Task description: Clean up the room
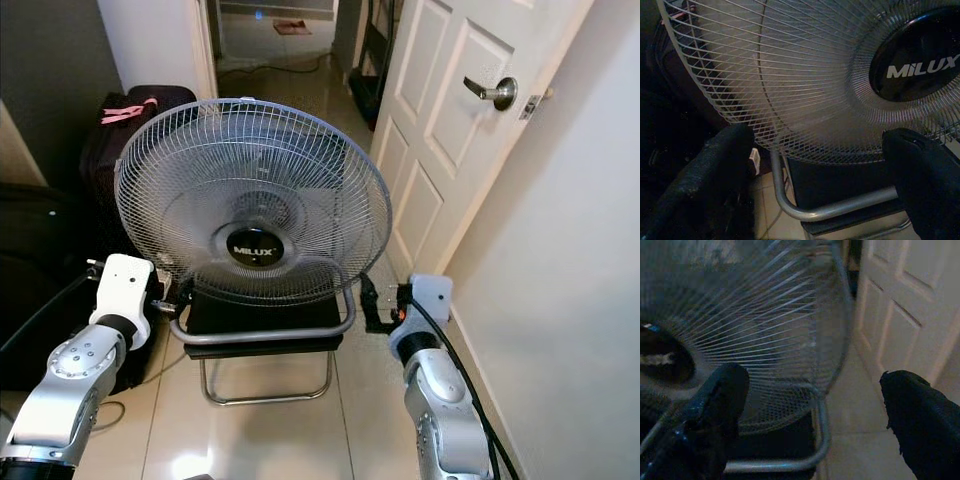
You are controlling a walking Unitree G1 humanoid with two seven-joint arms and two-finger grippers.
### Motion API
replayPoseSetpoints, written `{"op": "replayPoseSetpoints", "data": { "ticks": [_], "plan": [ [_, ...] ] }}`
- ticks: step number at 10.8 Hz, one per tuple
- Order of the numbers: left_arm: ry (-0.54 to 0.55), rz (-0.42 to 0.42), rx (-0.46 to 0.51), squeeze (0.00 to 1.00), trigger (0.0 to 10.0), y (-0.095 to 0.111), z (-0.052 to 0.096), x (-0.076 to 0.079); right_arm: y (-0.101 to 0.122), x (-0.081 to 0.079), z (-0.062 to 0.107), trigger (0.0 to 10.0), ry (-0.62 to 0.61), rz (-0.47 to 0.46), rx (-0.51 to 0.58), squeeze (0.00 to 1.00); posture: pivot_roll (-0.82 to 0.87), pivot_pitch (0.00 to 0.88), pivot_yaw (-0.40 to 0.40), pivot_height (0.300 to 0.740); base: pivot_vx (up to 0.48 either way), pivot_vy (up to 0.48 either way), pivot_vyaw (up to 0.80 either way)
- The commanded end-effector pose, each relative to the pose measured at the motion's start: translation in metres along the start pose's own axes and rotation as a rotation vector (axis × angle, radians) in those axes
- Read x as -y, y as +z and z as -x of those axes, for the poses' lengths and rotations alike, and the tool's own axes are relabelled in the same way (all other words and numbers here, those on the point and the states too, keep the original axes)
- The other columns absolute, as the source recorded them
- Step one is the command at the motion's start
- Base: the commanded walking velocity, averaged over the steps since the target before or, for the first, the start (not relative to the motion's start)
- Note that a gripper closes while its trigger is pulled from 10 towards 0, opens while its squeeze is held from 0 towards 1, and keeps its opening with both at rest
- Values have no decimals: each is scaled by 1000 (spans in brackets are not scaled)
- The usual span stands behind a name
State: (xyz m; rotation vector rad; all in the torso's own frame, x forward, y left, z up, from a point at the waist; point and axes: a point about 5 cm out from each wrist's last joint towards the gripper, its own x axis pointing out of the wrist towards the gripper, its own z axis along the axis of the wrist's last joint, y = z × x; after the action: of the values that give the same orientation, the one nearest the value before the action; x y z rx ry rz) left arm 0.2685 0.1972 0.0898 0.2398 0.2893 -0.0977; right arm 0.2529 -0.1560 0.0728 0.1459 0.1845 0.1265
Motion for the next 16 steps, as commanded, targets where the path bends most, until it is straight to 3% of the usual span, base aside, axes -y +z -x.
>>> {"op": "replayPoseSetpoints", "data": {
  "ticks": [1,2,4,8,9,10,12,13,14,16],
  "plan": [
    [11,-4,3,0,10000,2,3,-2,5,-5,2,10000,45,-1,27,1000,-36,0,-53,740,0,0,800],
    [16,-3,9,0,10000,4,5,-3,7,-12,4,10000,97,32,49,1000,-38,0,-49,740,0,0,800],
    [22,19,24,0,10000,6,10,-4,5,-22,7,10000,163,-18,45,1000,-44,0,-45,740,0,0,788],
    [14,39,56,0,10000,14,14,1,1,-12,11,10000,74,-8,37,1000,-45,0,-38,740,0,0,791],
    [74,55,115,439,10000,18,13,-1,0,-8,11,10000,50,-2,36,1000,-49,0,-36,740,0,0,794],
    [100,63,81,502,10000,16,11,0,0,-3,10,10000,-1,-25,39,1000,-55,0,-29,740,0,0,794],
    [114,64,86,482,10000,18,11,1,2,0,9,10000,-25,-49,45,1000,-51,0,-27,740,0,0,794],
    [78,48,14,0,10000,17,9,2,1,1,9,10000,-30,-46,44,1000,-52,0,-25,740,0,0,794],
    [-62,68,17,0,10000,17,14,12,0,3,11,10000,-50,-51,44,1000,-58,0,-23,740,0,0,794],
    [-36,78,-20,0,10000,14,14,12,1,3,11,10000,-54,-50,47,1000,-67,0,-15,740,0,0,794]
  ]
}}
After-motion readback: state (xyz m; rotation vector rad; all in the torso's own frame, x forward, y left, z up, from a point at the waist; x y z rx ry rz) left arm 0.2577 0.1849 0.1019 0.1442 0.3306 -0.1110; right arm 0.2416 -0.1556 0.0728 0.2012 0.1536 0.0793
